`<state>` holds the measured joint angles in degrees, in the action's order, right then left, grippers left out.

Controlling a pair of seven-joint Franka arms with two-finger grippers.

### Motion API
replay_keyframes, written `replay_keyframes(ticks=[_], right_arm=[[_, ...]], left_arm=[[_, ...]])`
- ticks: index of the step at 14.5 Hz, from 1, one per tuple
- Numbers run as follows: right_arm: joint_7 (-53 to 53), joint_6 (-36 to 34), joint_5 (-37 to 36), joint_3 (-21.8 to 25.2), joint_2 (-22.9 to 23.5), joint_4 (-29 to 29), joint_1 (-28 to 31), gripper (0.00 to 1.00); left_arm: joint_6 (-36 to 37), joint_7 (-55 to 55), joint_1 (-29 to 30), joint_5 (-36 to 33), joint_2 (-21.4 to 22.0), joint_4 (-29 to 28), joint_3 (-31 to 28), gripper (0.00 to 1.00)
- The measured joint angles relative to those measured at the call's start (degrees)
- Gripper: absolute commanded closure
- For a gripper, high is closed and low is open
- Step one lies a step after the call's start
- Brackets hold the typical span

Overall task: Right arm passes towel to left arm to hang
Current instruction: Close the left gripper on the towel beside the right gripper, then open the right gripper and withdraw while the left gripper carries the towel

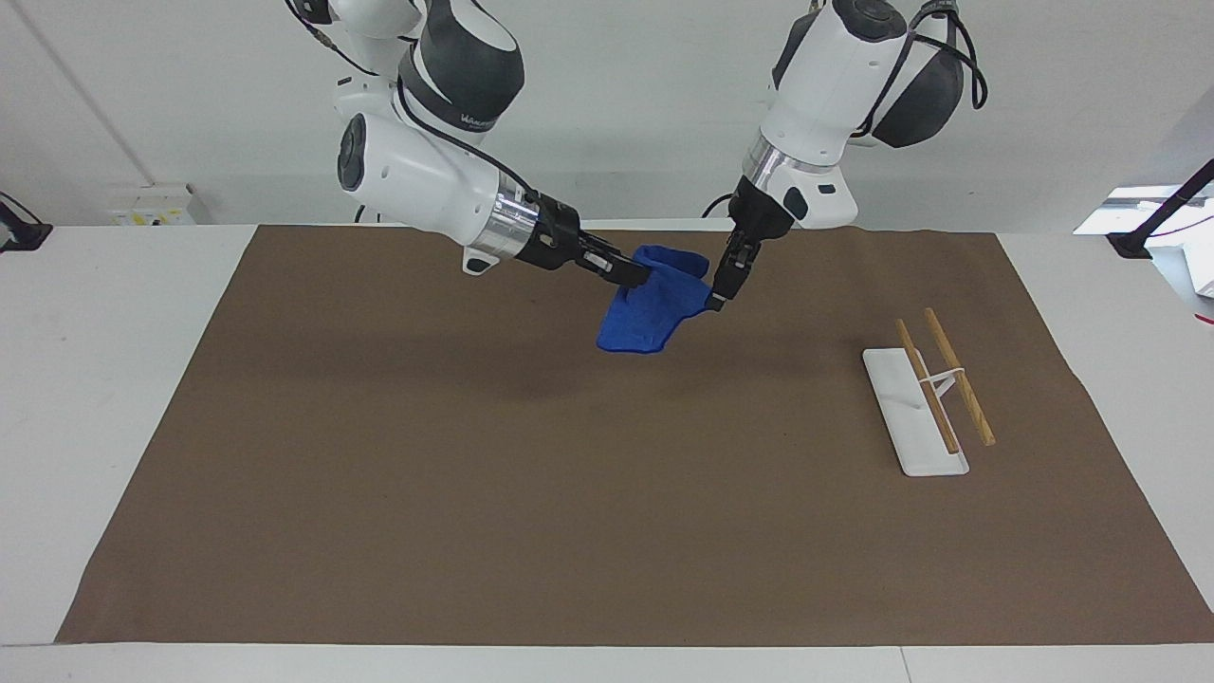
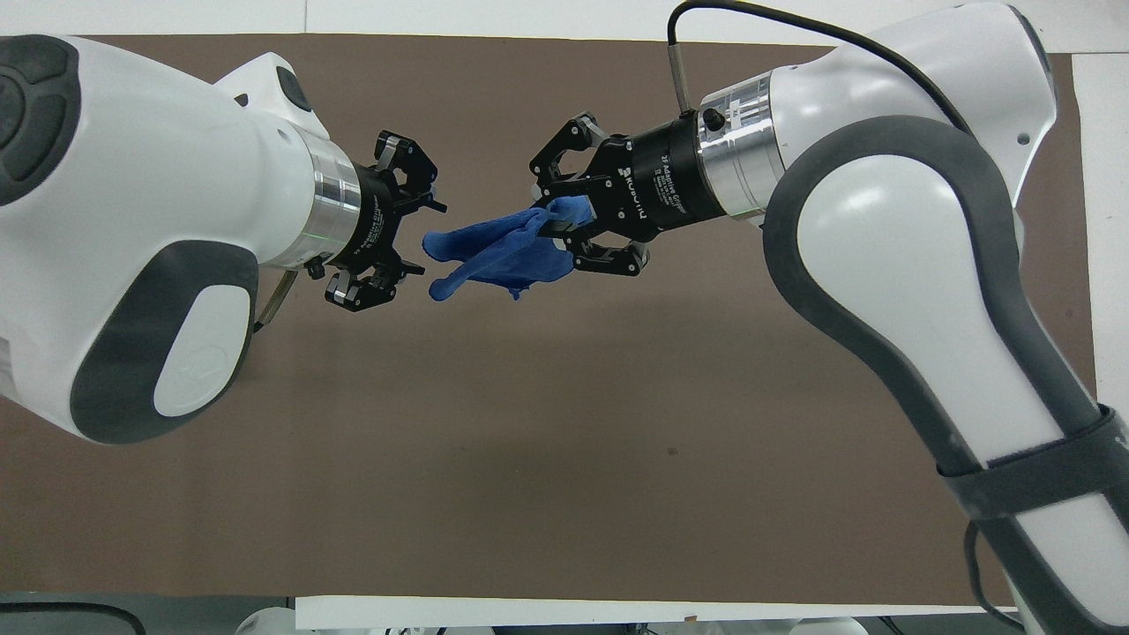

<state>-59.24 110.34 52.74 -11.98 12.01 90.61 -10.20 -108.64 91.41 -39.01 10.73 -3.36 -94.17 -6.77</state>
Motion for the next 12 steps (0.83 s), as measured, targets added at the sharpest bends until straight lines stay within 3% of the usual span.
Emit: replay_keyframes(ticks=[2, 5, 6, 11, 12], right_arm=[[0.00, 0.00, 0.00, 0.00, 0.00, 0.04, 0.00, 0.99], [0.00, 0.00, 0.00, 0.00, 0.00, 0.06, 0.00, 0.99], [0.00, 0.00, 0.00, 0.00, 0.00, 0.07, 0.00, 0.99], [0.00, 0.00, 0.00, 0.00, 0.00, 0.11, 0.00, 0.99], [0.00, 0.00, 0.00, 0.00, 0.00, 0.12, 0.00, 0.94]], left_arm=[[-0.16, -0.01, -0.76, 0.01, -0.36, -0.28, -0.01, 0.47], [-0.40, 0.00, -1.42, 0.01, -0.58, -0.80, 0.00, 0.87], [-0.41, -0.01, -1.42, 0.01, -0.58, -0.83, -0.04, 0.95], [-0.57, -0.20, -1.30, 0.01, -0.65, -0.60, -0.49, 1.00], [-0.58, -0.61, -1.21, 0.01, -0.65, -0.36, -0.71, 1.00]])
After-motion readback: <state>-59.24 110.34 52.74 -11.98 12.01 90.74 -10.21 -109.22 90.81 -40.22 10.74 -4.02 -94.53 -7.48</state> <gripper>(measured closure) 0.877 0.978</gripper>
